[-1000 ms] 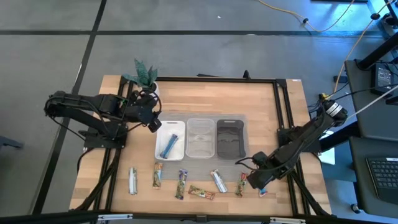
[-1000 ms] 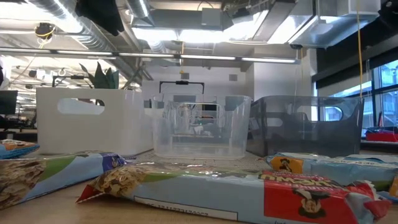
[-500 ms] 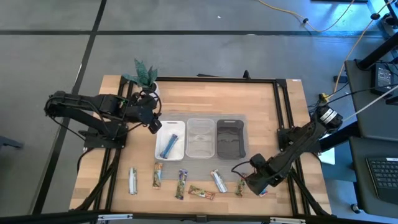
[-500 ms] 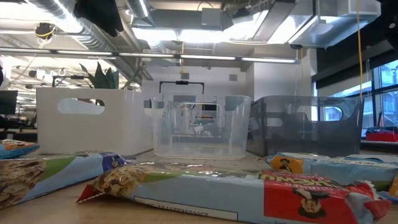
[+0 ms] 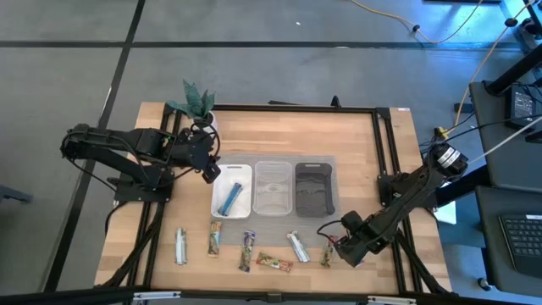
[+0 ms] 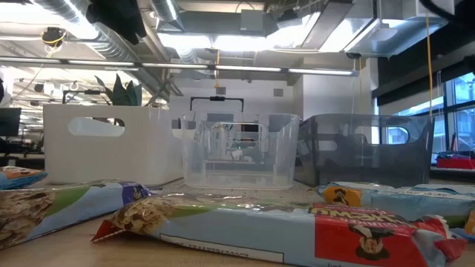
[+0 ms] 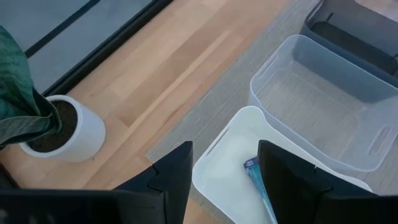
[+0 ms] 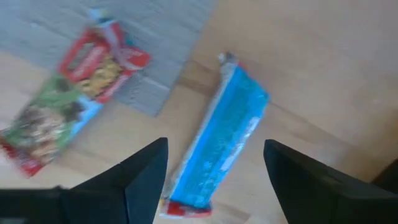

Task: Pick and place Granola Bars by type
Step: Put the right red granola bar into the black bin

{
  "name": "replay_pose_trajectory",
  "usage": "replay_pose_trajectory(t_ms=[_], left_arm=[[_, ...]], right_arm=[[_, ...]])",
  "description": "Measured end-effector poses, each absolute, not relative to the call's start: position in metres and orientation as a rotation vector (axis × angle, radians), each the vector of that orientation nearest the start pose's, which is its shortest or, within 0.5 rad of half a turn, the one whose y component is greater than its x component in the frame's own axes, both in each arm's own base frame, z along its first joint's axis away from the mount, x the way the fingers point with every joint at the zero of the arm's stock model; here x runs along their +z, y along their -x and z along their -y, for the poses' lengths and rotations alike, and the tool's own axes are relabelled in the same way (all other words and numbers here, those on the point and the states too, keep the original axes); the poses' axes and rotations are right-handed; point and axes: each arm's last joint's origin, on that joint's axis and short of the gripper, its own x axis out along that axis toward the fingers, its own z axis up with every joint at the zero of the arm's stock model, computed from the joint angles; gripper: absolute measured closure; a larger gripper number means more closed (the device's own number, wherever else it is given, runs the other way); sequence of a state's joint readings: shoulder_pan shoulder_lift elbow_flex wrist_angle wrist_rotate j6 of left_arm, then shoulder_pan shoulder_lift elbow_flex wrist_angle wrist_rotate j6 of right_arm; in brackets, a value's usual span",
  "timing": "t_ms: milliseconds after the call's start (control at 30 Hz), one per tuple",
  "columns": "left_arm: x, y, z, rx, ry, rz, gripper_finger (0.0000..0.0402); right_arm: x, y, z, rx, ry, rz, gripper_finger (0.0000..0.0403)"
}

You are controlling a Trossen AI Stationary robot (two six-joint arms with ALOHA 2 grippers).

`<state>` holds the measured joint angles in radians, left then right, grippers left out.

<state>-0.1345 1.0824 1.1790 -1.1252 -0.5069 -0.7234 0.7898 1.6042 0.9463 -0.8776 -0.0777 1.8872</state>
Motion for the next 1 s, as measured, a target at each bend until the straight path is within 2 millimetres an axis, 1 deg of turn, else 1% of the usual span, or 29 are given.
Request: replay_pose_trajectory(t_ms=[100,233,367,600,733,1000], left_arm=[[0.340,-0.182,0.011,0.662,0.333,-0.800,0.0226],[0.340,-0.183,0.011,0.661,0.334,-0.800,0.0228],[0.340,-0.183,0.011,0.661,0.335,-0.799,0.0227],[0.340,-0.183,0.011,0.662,0.333,-0.798,0.0228],[0.340,-0.183,0.011,0.663,0.333,-0.798,0.0227],[0.340,-0.183,0.010,0.666,0.331,-0.795,0.0228]], right_arm=[[0.161,-0.181,-0.186,-0.857,-0.938,-1.475,0.0135],[0.152,-0.182,-0.187,-0.805,-0.991,-1.458,0.0135],[0.143,-0.179,-0.185,-0.822,-1.032,-1.453,0.0135],[0.135,-0.173,-0.181,-0.843,-1.032,-1.483,0.0139],[0.133,-0.172,-0.179,-0.835,-1.037,-1.489,0.0162],[0.133,-0.172,-0.180,-0.825,-1.045,-1.511,0.0241]])
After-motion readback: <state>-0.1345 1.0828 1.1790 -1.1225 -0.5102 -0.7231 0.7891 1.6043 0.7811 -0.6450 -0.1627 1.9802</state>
